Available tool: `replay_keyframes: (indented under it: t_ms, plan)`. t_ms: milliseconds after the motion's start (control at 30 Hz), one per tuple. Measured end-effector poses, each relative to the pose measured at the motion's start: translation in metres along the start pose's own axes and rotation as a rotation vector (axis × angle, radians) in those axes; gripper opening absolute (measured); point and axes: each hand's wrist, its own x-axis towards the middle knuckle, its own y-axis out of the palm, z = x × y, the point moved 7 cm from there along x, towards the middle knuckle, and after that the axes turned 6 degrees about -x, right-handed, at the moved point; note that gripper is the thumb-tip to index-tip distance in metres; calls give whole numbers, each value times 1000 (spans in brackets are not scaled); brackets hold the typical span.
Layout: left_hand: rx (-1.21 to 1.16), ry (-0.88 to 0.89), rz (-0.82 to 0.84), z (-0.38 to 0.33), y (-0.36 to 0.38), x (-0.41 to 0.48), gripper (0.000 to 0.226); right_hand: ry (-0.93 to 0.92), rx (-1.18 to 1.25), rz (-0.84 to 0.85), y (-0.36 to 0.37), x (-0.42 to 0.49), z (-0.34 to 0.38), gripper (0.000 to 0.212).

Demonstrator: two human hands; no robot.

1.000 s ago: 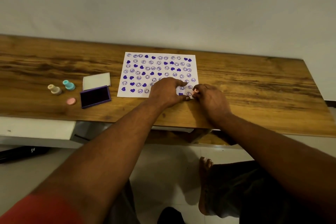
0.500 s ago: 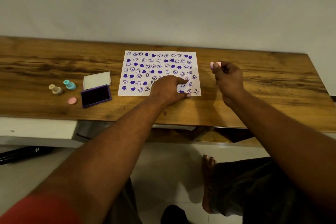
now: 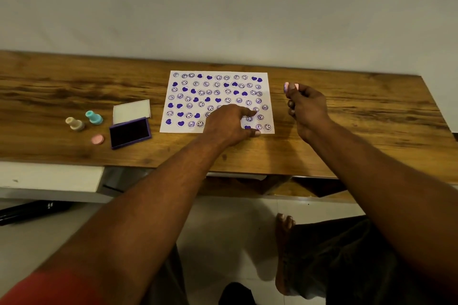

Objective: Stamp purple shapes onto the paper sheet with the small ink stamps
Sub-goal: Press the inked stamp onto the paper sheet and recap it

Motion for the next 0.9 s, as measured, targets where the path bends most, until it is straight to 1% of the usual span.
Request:
replay_keyframes:
  t_ms: [100,267,367,500,667,800,900]
  plan:
    - [13,9,-13,0,0,0,72,-1,6,-7,3,4,0,24]
    - [47,71,-45,-1,0,-5,72,-8,-48,0,23,6,5,31]
    - [61,87,-95,-1,-11,-11,75,-11,-19,34,42,3,13,27]
    - [11,79,-222,9,-48,-23,68,-48,-65,104,75,-6,21,19]
    - [20,3,-307,48,-91,-54,63,-116,-173,190,131,-30,24,23]
    - [35,-80,-367,94,-127,-90,59,-193,-263,300,191,-58,18,14]
    - [10,-171,-406,131,-153,-115,49,-311,-388,410,238,-88,12,9]
